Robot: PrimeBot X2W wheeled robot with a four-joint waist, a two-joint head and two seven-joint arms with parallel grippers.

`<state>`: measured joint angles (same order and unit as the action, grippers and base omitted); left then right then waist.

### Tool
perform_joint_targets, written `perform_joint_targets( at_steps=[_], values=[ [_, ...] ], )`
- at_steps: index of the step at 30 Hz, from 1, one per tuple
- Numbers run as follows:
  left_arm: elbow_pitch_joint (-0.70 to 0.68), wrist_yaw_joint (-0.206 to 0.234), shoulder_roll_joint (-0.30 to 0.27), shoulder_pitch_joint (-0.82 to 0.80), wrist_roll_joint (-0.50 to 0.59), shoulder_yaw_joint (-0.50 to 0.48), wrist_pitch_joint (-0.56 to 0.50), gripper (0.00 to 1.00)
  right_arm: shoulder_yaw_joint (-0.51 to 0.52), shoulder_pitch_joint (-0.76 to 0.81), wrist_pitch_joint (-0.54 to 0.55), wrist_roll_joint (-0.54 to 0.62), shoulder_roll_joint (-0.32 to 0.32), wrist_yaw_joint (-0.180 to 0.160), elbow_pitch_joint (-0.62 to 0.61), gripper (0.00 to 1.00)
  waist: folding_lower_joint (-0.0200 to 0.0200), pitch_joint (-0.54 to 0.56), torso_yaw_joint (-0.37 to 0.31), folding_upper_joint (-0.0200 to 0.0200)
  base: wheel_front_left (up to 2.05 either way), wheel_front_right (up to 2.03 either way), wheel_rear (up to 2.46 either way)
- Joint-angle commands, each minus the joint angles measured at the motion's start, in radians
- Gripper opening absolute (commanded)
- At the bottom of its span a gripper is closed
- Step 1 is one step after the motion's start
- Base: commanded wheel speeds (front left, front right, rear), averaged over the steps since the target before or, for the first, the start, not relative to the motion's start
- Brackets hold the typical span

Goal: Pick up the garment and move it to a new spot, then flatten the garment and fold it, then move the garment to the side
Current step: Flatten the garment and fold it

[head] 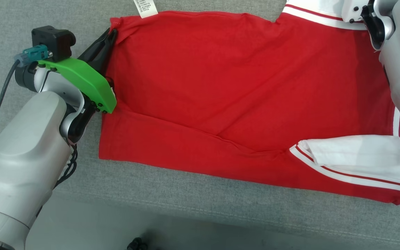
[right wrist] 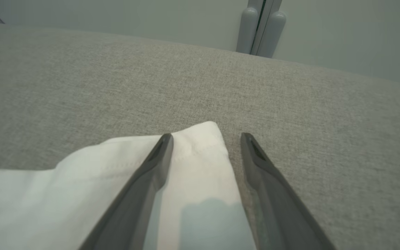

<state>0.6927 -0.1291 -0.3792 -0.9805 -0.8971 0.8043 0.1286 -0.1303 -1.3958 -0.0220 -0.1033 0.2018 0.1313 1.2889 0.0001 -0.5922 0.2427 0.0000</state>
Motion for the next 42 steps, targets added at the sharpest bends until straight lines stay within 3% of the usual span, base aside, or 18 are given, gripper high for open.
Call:
perform_joint_targets(
  at_steps=[1,2,3,4,5,6,14,23,28,34,42],
  values=[
    [-0.003,-0.002,-0.001,-0.018,-0.010,0.002,0.007,0.00,0.016,-0.004,0.002,0.024,0.004,-0.001,0.003,1.00,-0.0001,-0.004,0.004,0.0000,0.00,0.00,0.00],
    [-0.005,-0.002,-0.002,-0.018,-0.011,0.004,0.010,0.00,0.028,-0.004,0.005,0.040,0.004,-0.001,0.003,1.00,-0.0001,-0.005,0.006,0.0000,0.00,0.00,0.00],
    [-0.008,-0.002,-0.003,-0.017,-0.012,0.007,0.013,0.00,0.040,-0.003,0.004,0.052,0.001,-0.001,0.003,0.92,-0.0001,-0.007,0.006,0.0000,0.00,0.00,0.00],
    [-0.010,-0.002,-0.003,-0.015,-0.012,0.009,0.015,0.00,0.051,-0.003,0.005,0.068,-0.002,-0.001,0.003,0.44,-0.0001,-0.008,0.007,0.0000,0.00,0.00,0.00],
    [-0.011,-0.002,-0.005,-0.014,-0.012,0.011,0.015,0.00,0.062,-0.005,0.005,0.084,-0.004,-0.001,0.004,0.14,-0.0001,-0.010,0.007,0.0000,0.00,0.00,0.00],
    [-0.010,-0.002,-0.005,-0.014,-0.013,0.012,0.016,0.00,0.073,-0.006,0.002,0.101,-0.004,-0.001,0.004,0.00,-0.0001,-0.011,0.006,0.0000,0.00,0.00,0.00],
    [0.014,-0.002,-0.017,-0.003,-0.031,0.009,0.045,0.00,0.153,-0.017,-0.047,0.210,-0.039,-0.001,0.003,0.00,-0.0001,0.007,-0.020,0.0000,0.00,0.00,0.00],
    [0.057,-0.002,-0.040,0.020,-0.073,-0.017,0.086,0.00,0.150,0.023,-0.160,0.163,-0.076,-0.001,0.003,0.00,-0.0001,0.039,-0.078,0.0000,0.00,0.00,0.00],
    [0.084,-0.002,-0.055,0.028,-0.086,-0.035,0.107,0.00,0.094,0.052,-0.209,0.066,-0.099,-0.001,0.002,0.00,-0.0001,0.064,-0.116,0.0000,0.00,0.00,0.00],
    [0.094,-0.002,-0.075,0.048,-0.093,-0.048,0.122,0.00,-0.057,0.122,-0.237,-0.112,-0.112,-0.001,-0.088,0.00,-0.0001,0.091,-0.158,0.0000,0.00,0.00,0.00],
    [0.058,-0.002,-0.115,0.103,-0.095,-0.073,0.134,0.00,-0.301,0.277,-0.243,-0.422,-0.008,-0.001,-0.338,0.00,-0.0001,0.132,-0.192,0.0000,0.00,0.00,0.00]
  ],
)
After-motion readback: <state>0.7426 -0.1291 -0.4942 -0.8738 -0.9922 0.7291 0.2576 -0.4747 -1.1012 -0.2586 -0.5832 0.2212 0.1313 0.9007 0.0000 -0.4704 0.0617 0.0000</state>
